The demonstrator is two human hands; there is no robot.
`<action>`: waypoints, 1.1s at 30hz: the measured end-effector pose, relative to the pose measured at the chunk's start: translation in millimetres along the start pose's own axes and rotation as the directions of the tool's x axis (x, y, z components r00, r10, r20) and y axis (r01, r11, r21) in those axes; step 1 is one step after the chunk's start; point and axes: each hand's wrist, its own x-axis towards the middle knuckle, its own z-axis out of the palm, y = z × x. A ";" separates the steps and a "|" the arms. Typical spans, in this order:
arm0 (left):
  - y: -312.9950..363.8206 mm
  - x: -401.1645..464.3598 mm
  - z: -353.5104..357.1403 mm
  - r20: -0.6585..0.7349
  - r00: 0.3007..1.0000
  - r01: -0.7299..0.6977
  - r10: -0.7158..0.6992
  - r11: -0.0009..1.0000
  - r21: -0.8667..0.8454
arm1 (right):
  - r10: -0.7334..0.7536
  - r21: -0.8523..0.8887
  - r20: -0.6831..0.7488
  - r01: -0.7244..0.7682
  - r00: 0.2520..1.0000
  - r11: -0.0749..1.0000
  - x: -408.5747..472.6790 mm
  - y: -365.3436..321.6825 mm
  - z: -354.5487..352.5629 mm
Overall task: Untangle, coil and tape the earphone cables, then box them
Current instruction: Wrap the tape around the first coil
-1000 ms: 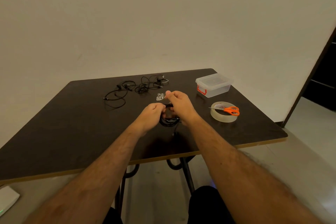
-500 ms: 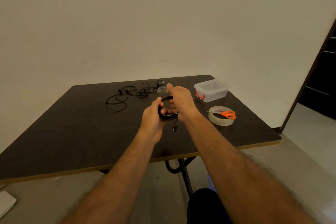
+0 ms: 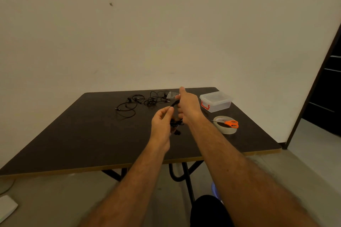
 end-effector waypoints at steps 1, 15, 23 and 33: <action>0.6 -1.8 -1.1 -0.023 0.999 -0.041 0.042 0.997 0.068 | -0.028 -0.034 -0.009 0.027 1.000 0.999 -2.2 -0.5 0.6; 19.9 -58.3 -18.5 0.398 0.740 -0.584 0.543 0.223 0.781 | -0.082 -0.103 -0.015 0.080 0.997 0.991 -26.6 -17.5 6.7; 32.4 -51.8 -19.8 0.330 0.816 -0.449 0.475 0.161 0.879 | -0.004 -0.022 0.003 0.004 1.000 1.000 -28.4 -24.4 18.8; 39.3 -43.7 -19.7 0.460 0.777 -0.457 0.429 -0.117 0.882 | 0.078 0.081 0.030 -0.080 0.996 0.993 -23.9 -23.4 11.7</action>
